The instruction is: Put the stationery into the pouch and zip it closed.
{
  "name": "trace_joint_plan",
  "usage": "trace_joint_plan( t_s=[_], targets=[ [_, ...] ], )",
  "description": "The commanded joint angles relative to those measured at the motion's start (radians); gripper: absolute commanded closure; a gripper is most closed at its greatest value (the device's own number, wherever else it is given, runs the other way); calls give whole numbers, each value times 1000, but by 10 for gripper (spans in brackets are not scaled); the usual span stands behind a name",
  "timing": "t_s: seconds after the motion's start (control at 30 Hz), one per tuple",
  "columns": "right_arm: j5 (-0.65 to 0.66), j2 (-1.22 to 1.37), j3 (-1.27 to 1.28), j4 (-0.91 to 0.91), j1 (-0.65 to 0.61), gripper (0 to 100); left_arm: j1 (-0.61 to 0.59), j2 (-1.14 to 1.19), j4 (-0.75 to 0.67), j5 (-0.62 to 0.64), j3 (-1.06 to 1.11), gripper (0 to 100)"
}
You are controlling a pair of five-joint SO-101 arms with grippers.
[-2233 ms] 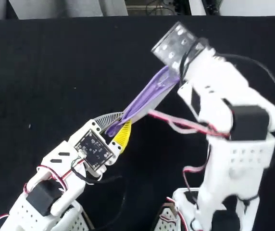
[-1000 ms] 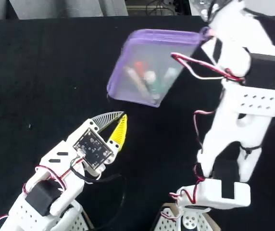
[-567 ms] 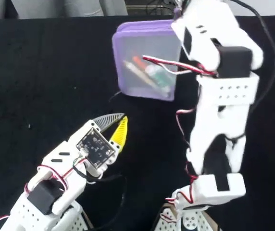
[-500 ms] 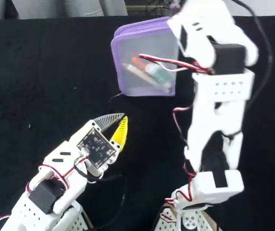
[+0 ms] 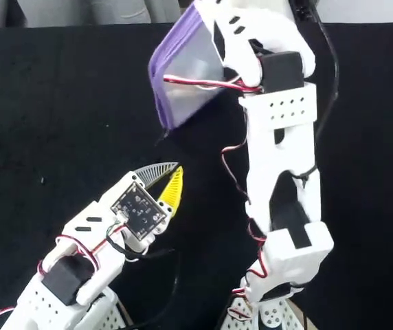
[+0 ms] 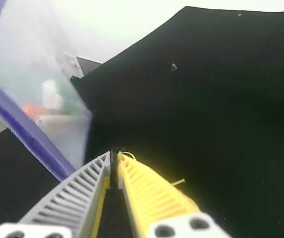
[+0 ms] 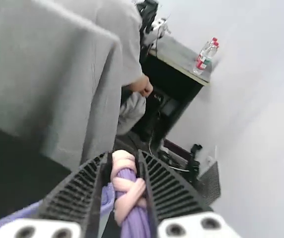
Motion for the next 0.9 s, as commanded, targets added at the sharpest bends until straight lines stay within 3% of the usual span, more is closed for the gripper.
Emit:
trace_joint_plan(
  t_s=[0.0,0.23,0.57,0.73,0.87],
  targets=[
    [-137,-24,-74,-61,-15,986,4,-8,-23,-5,-8,970],
    [-117,-35,-90,261,31,985,4,-8,-23,-5,-8,970],
    [68,-56,-113,821,146,985,4,-8,-25,-5,-7,970],
    [74,-104,-22,850,230,985,4,-8,-35,-5,-5,970],
    [71,-180,193,850,252,984,4,-8,-40,-5,-5,970]
  ],
)
